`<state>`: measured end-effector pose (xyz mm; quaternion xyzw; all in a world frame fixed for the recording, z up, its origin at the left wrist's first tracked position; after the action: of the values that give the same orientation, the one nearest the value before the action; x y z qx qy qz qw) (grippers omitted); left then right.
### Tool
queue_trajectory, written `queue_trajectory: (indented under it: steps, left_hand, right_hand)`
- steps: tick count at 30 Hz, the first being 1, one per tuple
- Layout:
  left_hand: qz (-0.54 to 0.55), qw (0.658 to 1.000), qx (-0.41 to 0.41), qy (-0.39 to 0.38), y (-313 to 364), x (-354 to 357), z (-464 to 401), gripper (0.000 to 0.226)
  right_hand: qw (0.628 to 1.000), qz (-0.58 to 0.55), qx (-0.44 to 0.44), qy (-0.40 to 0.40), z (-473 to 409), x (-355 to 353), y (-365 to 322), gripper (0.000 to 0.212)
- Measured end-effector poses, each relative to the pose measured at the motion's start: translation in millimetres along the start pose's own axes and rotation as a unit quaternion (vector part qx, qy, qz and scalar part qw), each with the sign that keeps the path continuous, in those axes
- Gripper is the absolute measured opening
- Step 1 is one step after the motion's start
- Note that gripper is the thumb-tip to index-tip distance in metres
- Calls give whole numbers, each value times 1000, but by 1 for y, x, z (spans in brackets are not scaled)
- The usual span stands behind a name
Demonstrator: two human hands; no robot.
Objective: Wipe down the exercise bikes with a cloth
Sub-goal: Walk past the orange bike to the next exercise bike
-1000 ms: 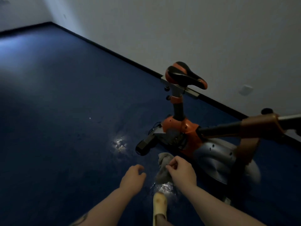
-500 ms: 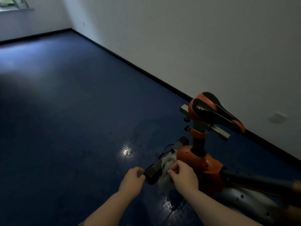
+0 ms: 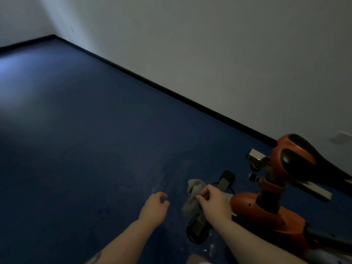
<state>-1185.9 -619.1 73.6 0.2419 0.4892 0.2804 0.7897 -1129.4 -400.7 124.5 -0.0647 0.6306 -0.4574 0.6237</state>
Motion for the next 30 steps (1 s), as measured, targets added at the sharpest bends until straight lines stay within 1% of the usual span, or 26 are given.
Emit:
queue_trajectory:
  steps: [5,9,14,18,20,23,27,30]
  left_hand:
    - [-2,998,41,-40,23,-7,-60,33]
    - [-10,996,55,-68,43,-8,-112,34]
    - [-57,989,101,-97,102,-14,-195,30]
    - [-82,983,134,-98,152,-29,-263,30]
    - [-81,982,141,-96,171,-33,-294,31]
    - [-91,978,144,-117,186,-30,-327,33]
    - [-124,967,152,-165,209,-16,-378,33]
    - [-168,944,194,-208,245,0,-422,33]
  right_hand:
    - [999,10,21,30,-42,12,-29,17]
    - [998,13,39,42,-90,17,-43,16]
    - [994,-7,59,93,-166,4,-61,19]
    - [989,-17,73,125,-224,-14,-71,20]
    - [987,-12,83,135,-252,-22,-75,20]
    - [983,-8,107,146,-283,-30,-79,19]
    - [978,-17,128,163,-330,-36,-82,18]
    - [968,-16,153,200,-369,-47,-84,18]
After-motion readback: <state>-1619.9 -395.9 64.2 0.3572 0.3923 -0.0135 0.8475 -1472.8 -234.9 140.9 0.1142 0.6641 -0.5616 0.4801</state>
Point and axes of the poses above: each hand's wrist, its own z-axis away from the middle knuckle, its own x-axis out of the palm, y = z × x, the point moved 10 cm from there along -z, towards the middle knuckle, and after that the axes turned 6 degrees about y, right-handed, at the moved point
